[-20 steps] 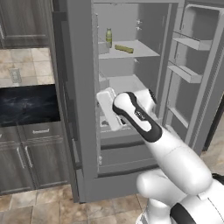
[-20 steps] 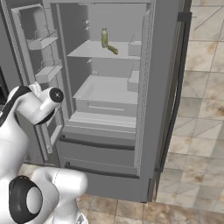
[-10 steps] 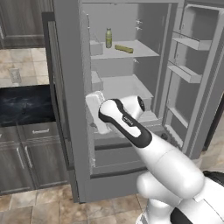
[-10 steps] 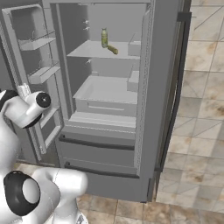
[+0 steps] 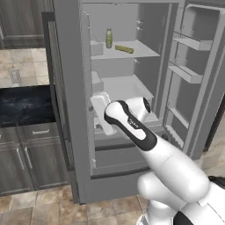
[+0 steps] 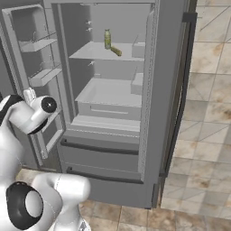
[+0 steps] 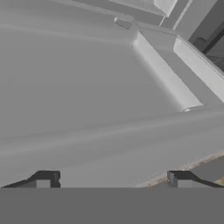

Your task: Retrieve the butter from the fridge and place it on a plate on the dining table. Then retrieve the butter knife by the fridge and place it near the plate.

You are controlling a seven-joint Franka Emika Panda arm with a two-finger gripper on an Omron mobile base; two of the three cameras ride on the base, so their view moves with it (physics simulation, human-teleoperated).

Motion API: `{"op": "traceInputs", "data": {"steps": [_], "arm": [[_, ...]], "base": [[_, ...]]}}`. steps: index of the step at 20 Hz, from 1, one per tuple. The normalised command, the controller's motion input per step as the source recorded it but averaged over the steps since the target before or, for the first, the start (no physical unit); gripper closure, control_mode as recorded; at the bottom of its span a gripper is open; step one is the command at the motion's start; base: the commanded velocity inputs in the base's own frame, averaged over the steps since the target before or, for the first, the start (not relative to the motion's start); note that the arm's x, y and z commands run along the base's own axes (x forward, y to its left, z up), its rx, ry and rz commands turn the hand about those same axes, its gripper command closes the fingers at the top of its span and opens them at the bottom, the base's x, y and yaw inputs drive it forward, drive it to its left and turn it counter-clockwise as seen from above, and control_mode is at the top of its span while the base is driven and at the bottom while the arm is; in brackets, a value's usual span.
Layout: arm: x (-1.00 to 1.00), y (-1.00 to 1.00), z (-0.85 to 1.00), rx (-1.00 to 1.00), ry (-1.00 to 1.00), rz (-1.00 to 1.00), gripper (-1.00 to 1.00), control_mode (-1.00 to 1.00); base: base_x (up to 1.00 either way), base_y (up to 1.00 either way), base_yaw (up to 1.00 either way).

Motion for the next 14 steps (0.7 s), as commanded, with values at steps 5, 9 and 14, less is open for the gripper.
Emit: {"op": "traceInputs", "data": {"steps": [5, 9, 14], "arm": [[-0.27, -0.89, 0.12, -0.22, 0.03, 0.01, -1.0, -1.0], [-0.33, -1.0, 0.3, -0.33, 0.01, 0.17, -1.0, -1.0], [-0.29, -0.76, 0.28, -0.64, 0.11, 0.32, -1.0, -1.0]], "base": [[0.0, 0.0, 0.0], [0.0, 0.0, 0.0], [0.0, 0.0, 0.0]]}}
